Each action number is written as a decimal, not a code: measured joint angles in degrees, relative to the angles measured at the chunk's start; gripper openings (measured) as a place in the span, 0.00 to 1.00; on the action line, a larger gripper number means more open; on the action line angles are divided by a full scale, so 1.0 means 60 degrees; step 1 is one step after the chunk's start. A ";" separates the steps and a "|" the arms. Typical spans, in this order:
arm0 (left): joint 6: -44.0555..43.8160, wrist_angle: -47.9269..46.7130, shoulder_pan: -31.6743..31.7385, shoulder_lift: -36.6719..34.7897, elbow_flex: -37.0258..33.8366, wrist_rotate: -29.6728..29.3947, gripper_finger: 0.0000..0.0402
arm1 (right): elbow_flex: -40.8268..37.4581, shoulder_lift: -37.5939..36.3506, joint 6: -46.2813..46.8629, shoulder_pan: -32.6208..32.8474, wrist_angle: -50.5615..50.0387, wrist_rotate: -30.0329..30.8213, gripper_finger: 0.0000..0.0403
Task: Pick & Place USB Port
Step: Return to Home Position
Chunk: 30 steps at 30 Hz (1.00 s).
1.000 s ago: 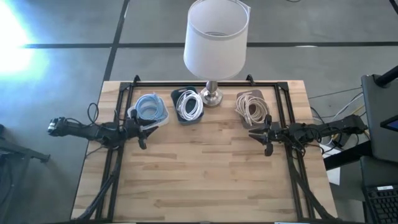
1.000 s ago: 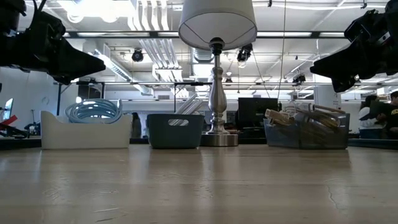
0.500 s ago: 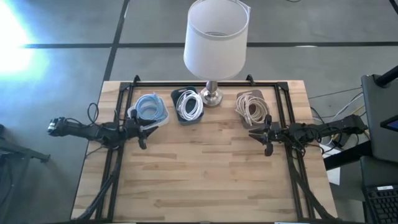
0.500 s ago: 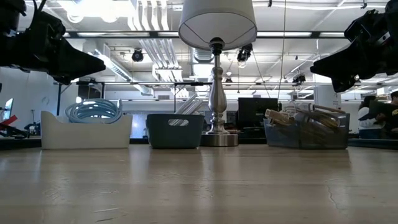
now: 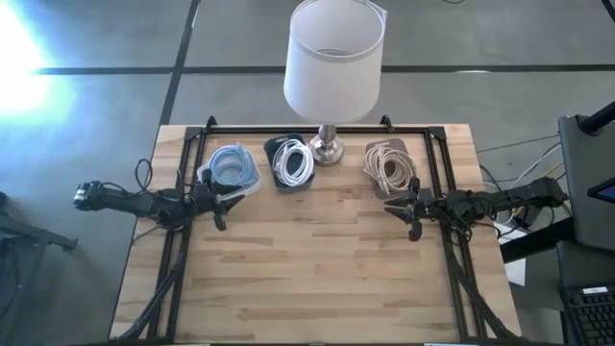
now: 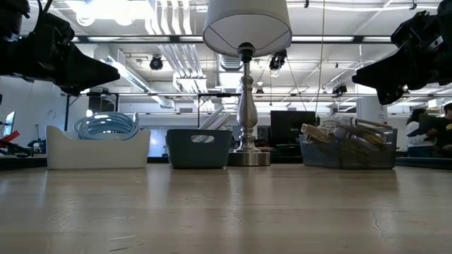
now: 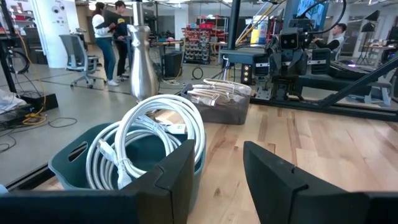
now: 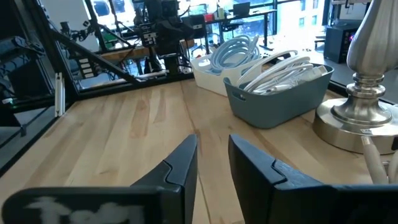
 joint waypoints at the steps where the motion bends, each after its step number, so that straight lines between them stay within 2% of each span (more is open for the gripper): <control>1: -0.0001 0.0000 0.0000 0.0000 0.0000 0.0000 0.35 | 0.0000 0.0000 0.0000 0.0000 0.0000 0.0000 0.21; 12: -0.0003 0.0000 0.0003 0.0000 0.0000 0.0000 0.35 | 0.0000 0.0000 0.0000 0.0000 0.0000 0.0000 0.17; 30: -0.0003 0.0000 0.0002 0.0000 0.0000 0.0000 0.35 | 0.0000 0.0004 0.0000 0.0003 0.0000 0.0000 0.22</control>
